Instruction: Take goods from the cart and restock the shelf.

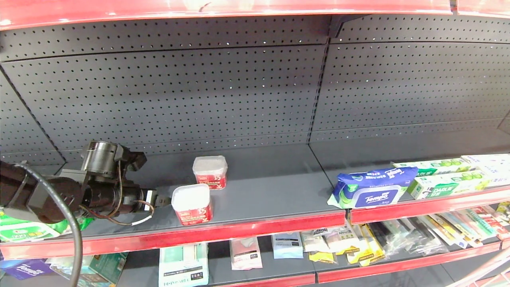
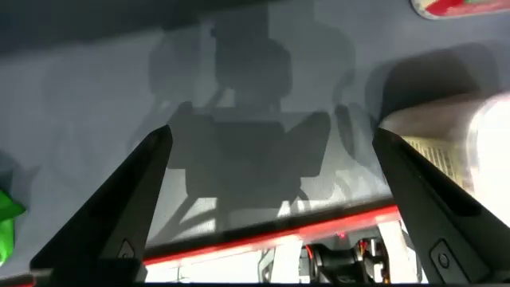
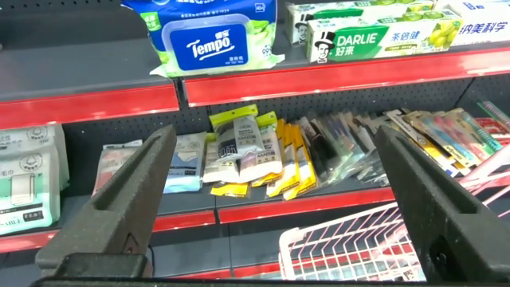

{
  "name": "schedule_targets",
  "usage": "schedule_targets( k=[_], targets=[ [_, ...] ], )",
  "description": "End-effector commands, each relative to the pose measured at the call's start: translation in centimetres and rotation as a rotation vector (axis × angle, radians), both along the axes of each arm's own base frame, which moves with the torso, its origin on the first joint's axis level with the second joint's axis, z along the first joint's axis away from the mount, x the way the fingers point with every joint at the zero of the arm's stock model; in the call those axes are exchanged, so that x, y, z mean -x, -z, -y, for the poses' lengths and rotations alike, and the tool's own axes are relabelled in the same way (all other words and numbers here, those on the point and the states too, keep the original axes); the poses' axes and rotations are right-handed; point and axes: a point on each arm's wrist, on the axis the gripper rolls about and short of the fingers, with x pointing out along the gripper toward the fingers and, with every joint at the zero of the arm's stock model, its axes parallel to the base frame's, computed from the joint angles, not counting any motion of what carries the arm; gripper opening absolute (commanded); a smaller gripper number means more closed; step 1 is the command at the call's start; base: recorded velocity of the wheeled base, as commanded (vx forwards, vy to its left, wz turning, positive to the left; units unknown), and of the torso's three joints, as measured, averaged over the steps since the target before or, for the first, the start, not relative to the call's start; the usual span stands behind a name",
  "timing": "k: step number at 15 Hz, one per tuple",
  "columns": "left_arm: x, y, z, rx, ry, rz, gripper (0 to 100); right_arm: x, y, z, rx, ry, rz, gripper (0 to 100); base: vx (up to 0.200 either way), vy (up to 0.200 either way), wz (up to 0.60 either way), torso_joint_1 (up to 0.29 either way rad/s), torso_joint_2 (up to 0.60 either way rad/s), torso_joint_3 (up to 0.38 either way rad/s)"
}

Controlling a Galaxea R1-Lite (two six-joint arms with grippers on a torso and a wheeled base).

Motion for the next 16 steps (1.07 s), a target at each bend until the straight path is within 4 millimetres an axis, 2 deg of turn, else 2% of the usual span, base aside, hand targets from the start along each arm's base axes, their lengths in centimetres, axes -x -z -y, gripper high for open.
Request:
schedule_targets(
  k=[1,4,9,16],
  targets=[
    [-0.2,0.2,0.1,0.001,0.001,-0.005,100,0.0,0.0,0.0,0.0,-0.001,-0.002,100,0.0,0.0,0.0,0.0,0.0,0.0],
    [-0.2,0.2,0.5,0.001,0.015,-0.005,100,0.0,0.0,0.0,0.0,0.001,-0.002,100,0.0,0.0,0.0,0.0,0.0,0.0],
    [-1.7,0.0,1.4,0.007,0.036,0.021,100,0.0,0.0,0.0,0.0,-0.001,-0.002,100,0.0,0.0,0.0,0.0,0.0,0.0],
    [-1.7,-0.1,2.1,0.009,0.055,0.022,100,0.0,0.0,0.0,0.0,-0.001,-0.002,100,0.0,0.0,0.0,0.0,0.0,0.0]
  ],
)
